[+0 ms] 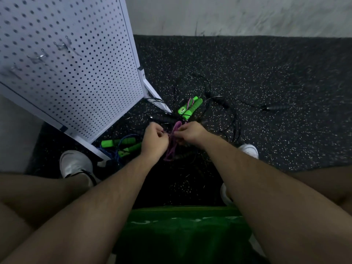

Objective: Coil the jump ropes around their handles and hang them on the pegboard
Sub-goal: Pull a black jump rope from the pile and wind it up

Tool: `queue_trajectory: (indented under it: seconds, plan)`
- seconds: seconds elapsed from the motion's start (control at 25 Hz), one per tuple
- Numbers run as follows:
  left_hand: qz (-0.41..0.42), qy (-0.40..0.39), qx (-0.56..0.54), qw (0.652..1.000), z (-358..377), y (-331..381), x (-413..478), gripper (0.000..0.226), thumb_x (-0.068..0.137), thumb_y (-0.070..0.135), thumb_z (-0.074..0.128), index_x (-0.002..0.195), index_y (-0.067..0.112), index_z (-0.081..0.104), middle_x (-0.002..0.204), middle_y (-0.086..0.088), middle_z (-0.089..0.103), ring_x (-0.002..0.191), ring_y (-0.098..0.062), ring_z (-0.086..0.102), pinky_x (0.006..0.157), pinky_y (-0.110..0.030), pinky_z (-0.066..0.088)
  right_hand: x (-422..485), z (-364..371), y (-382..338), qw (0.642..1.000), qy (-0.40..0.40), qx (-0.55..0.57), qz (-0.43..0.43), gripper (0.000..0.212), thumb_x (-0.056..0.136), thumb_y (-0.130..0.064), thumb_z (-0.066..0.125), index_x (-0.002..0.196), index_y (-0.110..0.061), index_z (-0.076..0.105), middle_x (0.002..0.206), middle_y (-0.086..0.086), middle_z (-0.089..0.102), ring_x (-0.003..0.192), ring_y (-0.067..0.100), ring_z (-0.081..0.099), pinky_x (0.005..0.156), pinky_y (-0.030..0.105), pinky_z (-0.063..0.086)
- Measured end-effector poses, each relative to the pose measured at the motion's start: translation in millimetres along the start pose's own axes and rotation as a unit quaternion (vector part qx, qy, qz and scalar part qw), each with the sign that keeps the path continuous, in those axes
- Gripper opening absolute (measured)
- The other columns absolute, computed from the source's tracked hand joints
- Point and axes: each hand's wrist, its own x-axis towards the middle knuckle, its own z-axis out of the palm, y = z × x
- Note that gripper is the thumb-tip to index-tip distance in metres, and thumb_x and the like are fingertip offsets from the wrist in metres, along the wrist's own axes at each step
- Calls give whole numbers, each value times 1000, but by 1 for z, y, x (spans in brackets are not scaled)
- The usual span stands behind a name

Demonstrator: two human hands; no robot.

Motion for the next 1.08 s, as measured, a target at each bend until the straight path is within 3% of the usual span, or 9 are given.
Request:
queue_trajectory:
  seconds: [0.08,0.24,0.36,0.48,0.64,0.76,0.92,1.0,1.08]
  plan:
    - [47,64,-5,997,2,-7,7,12,87,5,59,91,15,55,89,1,55,73,-5,49,60,-11,37,12,9,19,999,-33,-19,12,16,92,2,58,100,1,72,78,15,69,65,22,68,63,28,58]
    - [123,-14,64,990,17,-31,19,10,85,3,57,86,12,60,89,2,58,75,-6,51,70,-25,44,22,26,57,928,-55,-362,-71,38,81,-11,59,116,-19,70,114,9,68,111,29,61,91,32,50]
    - [204,-16,81,976,22,-48,18,23,81,17,52,99,8,64,98,-4,60,88,-18,56,81,-38,50,24,55,71,884,-105,-441,-109,50,86,-22,64,136,-23,56,131,9,59,123,31,52,102,39,43]
    - [317,-81,167,930,23,-50,17,39,84,37,57,114,13,57,110,-8,52,93,-20,53,81,-33,43,31,72,80,865,-82,-468,-164,35,94,-21,54,128,-15,61,130,7,62,118,28,57,99,38,42]
    - [254,-190,273,908,20,-52,25,13,95,18,50,107,18,53,104,-7,52,84,-35,59,71,-46,49,29,56,87,891,-65,-404,-198,34,90,-25,64,123,-18,66,128,9,63,118,30,58,95,35,44]
    - [160,-128,229,952,7,-52,26,9,98,11,47,99,18,53,103,-6,50,76,-28,56,71,-44,50,23,47,94,866,-71,-464,-173,40,94,-39,61,131,-25,61,131,8,51,120,30,50,98,40,42]
    - [225,-54,139,963,2,-42,6,13,96,15,45,104,12,54,105,-5,47,78,-26,55,72,-44,50,16,64,101,842,-83,-512,-150,43,98,-47,53,135,-27,57,135,9,42,126,31,38,104,45,36]
    - [304,-4,163,938,0,-45,-4,21,87,18,45,102,7,55,105,-10,49,89,-29,51,78,-47,48,15,80,106,831,-96,-529,-143,48,96,-47,54,139,-24,54,143,9,41,131,32,36,107,46,34]
    - [442,-40,258,858,-1,-58,-16,32,87,33,53,110,11,59,116,-11,55,101,-29,49,85,-45,46,16,96,112,837,-93,-529,-106,60,95,-47,54,147,-20,44,150,9,39,138,31,34,111,44,31]
